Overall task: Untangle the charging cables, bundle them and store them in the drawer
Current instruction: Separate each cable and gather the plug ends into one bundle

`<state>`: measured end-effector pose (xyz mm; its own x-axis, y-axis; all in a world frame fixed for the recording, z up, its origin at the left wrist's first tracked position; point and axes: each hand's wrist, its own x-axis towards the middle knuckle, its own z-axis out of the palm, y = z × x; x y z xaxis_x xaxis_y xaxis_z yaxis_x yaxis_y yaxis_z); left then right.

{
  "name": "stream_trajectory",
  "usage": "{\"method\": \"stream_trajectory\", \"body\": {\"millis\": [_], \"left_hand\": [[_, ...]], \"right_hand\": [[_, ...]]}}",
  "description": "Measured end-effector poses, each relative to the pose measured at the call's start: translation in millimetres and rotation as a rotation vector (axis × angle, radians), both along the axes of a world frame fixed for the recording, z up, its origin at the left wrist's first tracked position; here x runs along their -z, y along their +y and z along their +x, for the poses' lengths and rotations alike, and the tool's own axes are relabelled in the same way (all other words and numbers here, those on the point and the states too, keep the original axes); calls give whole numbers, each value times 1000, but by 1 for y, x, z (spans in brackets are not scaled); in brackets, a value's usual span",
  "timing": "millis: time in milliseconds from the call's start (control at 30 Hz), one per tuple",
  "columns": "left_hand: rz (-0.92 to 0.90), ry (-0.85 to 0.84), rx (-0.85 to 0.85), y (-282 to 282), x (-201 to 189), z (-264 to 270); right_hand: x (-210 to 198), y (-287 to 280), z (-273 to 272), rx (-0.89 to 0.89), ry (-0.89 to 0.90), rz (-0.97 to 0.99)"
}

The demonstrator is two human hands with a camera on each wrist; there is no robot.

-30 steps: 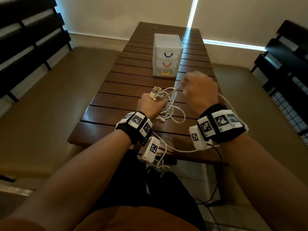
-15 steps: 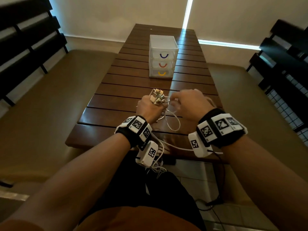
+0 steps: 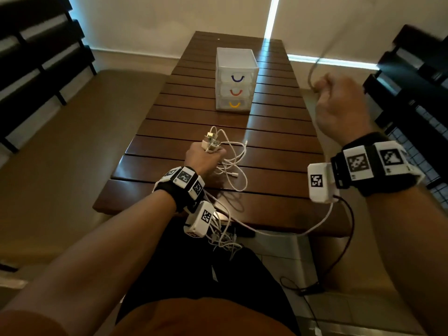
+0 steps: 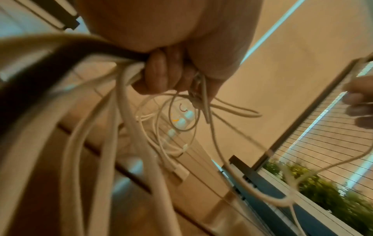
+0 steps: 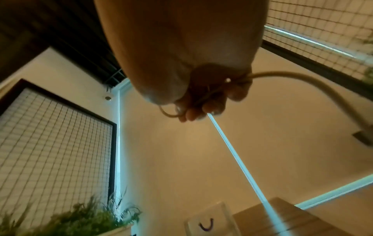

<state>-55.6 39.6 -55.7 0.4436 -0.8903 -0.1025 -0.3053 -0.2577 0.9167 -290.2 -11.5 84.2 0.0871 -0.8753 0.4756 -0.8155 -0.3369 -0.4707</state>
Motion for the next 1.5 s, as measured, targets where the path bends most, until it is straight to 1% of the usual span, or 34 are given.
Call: {"method": "stream_trajectory", "body": {"millis": [67,100,167,233,267,333,433,467,500,567,600,633,667,700,767,833,900,933,1033,1067,1133,1233,1267,1333,1367,1433,1467,1500], "left_hand": [[-69,49,88,0,-7,-3],[-116,79,129,0,-13,-5],[-186,120,209,3,-24,-7],[-246,152,294,11,-34,-11],[-268,175,326,16,-37,-14],[-279,238,365,22,-43,-25],[-256,317,460,26,-53,-47],[-253,316,496,26,-56,-56],[-249,315,533,27,-59,-67],[-245,321,601,31,-67,-89],[-243,326,647,32,-70,-103],[-234,327,696,34,-73,-118],[-220,315,750,35,-76,-132],[-205,285,811,37,-79,-146],[-198,232,931,40,-82,-173],[-203,290,1019,43,-86,-197],[-178,392,1046,44,-90,-215],[-172,411,1046,44,-92,-222],[-226,377,1021,39,-97,-232],[-243,372,1006,37,-97,-234],[-247,433,958,33,-97,-236],[-234,537,906,36,-96,-243],[-234,552,905,40,-97,-245],[-228,529,947,43,-99,-247],[-216,473,989,42,-99,-246],[-153,321,1077,42,-98,-245],[-104,260,1108,42,-97,-245],[-52,215,1128,43,-93,-246]], "right_hand": [[9,1,-8,-42,62,122],[18,5,-13,-60,65,177],[43,15,-28,-60,-9,306],[72,27,-49,-37,-127,430],[85,33,-60,-10,-185,461],[112,47,-84,99,-269,474],[148,78,-125,301,-306,482],[161,88,-139,350,-308,528],[174,97,-153,393,-276,614],[186,114,-168,427,-149,873],[184,123,-172,425,-103,974],[178,129,-172,392,-89,1012],[170,133,-171,323,-117,1000],[160,138,-166,220,-183,940],[135,149,-145,-45,-391,815],[123,153,-127,-263,-602,747],[127,151,-115,-394,-690,709],[133,149,-111,-403,-672,689],[166,145,-114,-306,-634,663],[182,145,-119,-268,-660,695],[215,148,-131,-147,-637,768],[272,162,-152,34,-488,853],[291,169,-159,71,-402,899],[314,181,-169,113,-207,1005],[317,184,-173,119,-108,1074],[305,180,-183,73,70,1208],[292,172,-190,38,120,1234],[273,163,-198,14,138,1219]]}}
